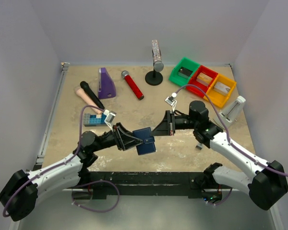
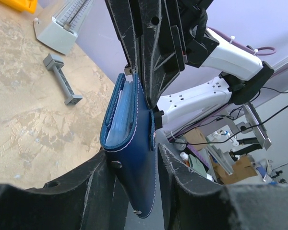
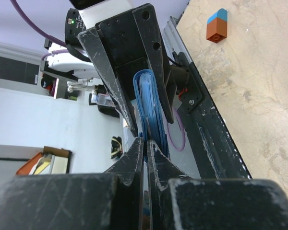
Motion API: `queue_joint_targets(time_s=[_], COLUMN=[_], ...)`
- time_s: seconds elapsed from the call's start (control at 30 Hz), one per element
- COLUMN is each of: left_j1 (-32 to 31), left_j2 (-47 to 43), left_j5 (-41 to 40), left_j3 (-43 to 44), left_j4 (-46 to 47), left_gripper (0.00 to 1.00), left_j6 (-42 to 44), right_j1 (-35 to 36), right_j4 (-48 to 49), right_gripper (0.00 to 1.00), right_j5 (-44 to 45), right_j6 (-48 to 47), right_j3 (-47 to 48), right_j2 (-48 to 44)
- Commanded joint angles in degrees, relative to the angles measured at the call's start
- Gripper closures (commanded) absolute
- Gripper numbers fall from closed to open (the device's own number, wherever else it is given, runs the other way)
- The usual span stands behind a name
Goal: Take the credit cards out of the card holder
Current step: Open the card holder.
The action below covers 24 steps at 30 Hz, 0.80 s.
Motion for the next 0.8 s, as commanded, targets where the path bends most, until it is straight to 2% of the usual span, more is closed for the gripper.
queue_joint_targets(time_s=[0.0, 0.33, 0.4, 0.53, 0.77], left_j1=[0.1, 0.1, 0.1, 0.1, 0.1], left_j2=[-1.8, -1.9, -2.1, -2.7, -3.3], left_j5=[0.2, 0.1, 0.0, -0.4, -0.4], left_j3=[1.0, 2.1, 2.2, 2.8, 3.8], left_j4=[1.5, -0.8, -1.4, -2.3, -2.7], left_gripper=[0.58, 0.72, 0.7, 0.57, 0.54], left_j6=[1.4, 2.1, 2.2, 2.3, 2.5], right_j1=[0.2, 0.2, 0.2, 0.2, 0.2], right_j4=[2.4, 1.1, 0.1, -0.4, -0.6], right_gripper=[1.0, 1.0, 1.0, 1.0, 1.0], right_j5=[-1.2, -0.8, -0.8, -0.8, -0.8], right_j6=[-0.4, -1.5, -2.2, -2.6, -3.0], right_j3=[-0.2, -0.2, 0.0, 0.0, 0.0], right_j2=[0.1, 0.0, -0.2, -0.5, -0.2])
